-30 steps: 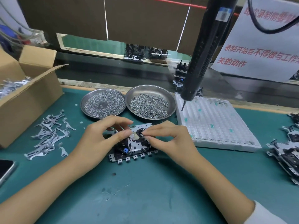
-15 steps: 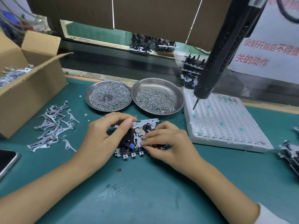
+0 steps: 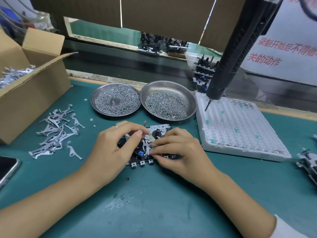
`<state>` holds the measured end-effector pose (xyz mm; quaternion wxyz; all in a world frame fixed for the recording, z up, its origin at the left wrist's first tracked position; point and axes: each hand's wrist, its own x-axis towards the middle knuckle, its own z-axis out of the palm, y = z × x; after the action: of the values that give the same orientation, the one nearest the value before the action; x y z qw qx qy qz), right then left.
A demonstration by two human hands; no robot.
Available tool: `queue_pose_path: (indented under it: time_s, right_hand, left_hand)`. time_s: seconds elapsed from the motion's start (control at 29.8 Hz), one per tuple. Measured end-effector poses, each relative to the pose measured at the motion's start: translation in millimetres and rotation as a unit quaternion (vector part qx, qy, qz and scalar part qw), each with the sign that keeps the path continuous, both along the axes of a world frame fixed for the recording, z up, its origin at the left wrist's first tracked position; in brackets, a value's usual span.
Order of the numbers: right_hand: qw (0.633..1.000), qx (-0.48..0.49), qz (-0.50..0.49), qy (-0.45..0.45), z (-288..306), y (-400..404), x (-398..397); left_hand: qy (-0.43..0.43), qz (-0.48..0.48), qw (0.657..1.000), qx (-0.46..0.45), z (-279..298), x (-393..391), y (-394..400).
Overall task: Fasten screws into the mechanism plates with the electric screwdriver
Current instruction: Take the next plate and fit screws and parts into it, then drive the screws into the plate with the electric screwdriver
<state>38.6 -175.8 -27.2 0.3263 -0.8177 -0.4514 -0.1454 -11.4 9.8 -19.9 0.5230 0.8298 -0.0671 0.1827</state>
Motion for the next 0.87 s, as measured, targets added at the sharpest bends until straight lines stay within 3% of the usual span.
queue_pose_path:
  time_s: [0.13, 0.27, 0.34, 0.4, 0.74, 0.81, 0.87]
  right_hand:
    - [1.0, -0.012, 0.005, 0.001, 0.4, 0.1, -0.6]
    - [0.999, -0.011, 0.016, 0.04, 2.5, -1.1, -1.6]
    - [0.995, 0.003, -0.003, 0.1, 4.1, -1.3, -1.8]
    - [0.99, 0.016, -0.011, 0.137, 5.3, -1.7, -1.6]
    - [0.991, 0.024, -0.005, 0.131, 6.3, -2.1, -3.9]
    - [0.992, 0.072, -0.029, 0.096, 9.9, -1.7, -5.7]
    - [0.977, 0.184, -0.103, 0.02, 18.8, -2.7, -5.4]
  left_hand:
    - [-0.003, -0.005, 0.999, 0.035, 1.8, -0.8, -2.4]
    - [-0.027, -0.026, 0.984, 0.177, -0.8, -4.0, -5.2]
    - [-0.029, -0.029, 0.976, 0.215, -3.8, -5.4, -6.3]
    - [-0.031, -0.025, 0.974, 0.224, -6.0, -6.4, -7.9]
    - [-0.038, -0.016, 0.98, 0.193, -10.6, -2.7, -9.6]
    - [-0.039, -0.014, 0.979, 0.198, -10.7, -2.1, -10.0]
    - [-0.039, -0.01, 0.979, 0.198, -10.7, -1.7, -10.3]
